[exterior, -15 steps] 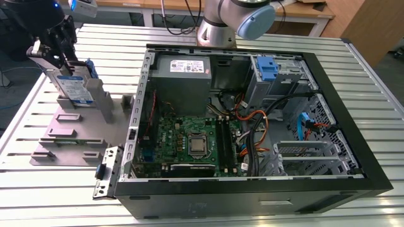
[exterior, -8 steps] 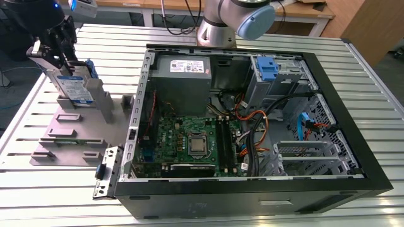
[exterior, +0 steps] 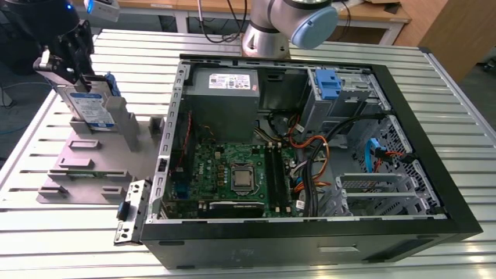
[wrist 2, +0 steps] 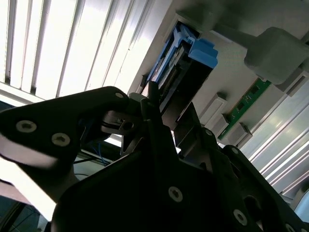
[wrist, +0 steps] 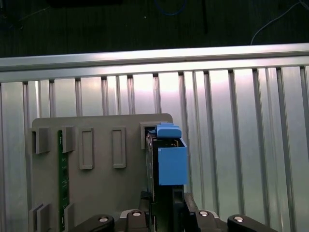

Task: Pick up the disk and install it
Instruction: 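Pick up the disk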

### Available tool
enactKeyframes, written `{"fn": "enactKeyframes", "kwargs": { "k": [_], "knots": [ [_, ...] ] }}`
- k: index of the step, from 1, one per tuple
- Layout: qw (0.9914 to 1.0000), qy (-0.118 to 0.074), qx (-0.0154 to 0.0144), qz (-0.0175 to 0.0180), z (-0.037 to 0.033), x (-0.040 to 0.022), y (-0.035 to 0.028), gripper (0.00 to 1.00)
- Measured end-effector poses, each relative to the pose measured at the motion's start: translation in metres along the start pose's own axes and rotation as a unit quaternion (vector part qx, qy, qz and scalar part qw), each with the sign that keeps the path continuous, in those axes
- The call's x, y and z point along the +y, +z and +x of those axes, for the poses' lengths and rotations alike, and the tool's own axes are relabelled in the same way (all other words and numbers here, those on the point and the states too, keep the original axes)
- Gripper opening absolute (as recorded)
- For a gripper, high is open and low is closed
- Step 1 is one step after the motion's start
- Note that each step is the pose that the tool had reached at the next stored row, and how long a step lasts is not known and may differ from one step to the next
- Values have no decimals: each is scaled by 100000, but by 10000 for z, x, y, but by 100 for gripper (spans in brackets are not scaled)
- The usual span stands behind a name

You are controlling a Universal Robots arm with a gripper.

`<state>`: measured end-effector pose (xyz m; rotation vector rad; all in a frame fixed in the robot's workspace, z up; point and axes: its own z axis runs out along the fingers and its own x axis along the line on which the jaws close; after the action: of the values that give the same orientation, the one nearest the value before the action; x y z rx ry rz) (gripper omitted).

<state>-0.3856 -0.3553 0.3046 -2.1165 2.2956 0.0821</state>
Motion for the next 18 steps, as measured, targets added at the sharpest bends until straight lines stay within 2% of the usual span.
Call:
{"fn": "enactKeyframes", "kwargs": {
  "k": [1,2,18],
  "knots": [
    [100000,0,2,0,0,0,0,43],
    [100000,1,2,-2,0,0,0,36],
    [100000,0,1,2,0,0,3,35]
  ]
}}
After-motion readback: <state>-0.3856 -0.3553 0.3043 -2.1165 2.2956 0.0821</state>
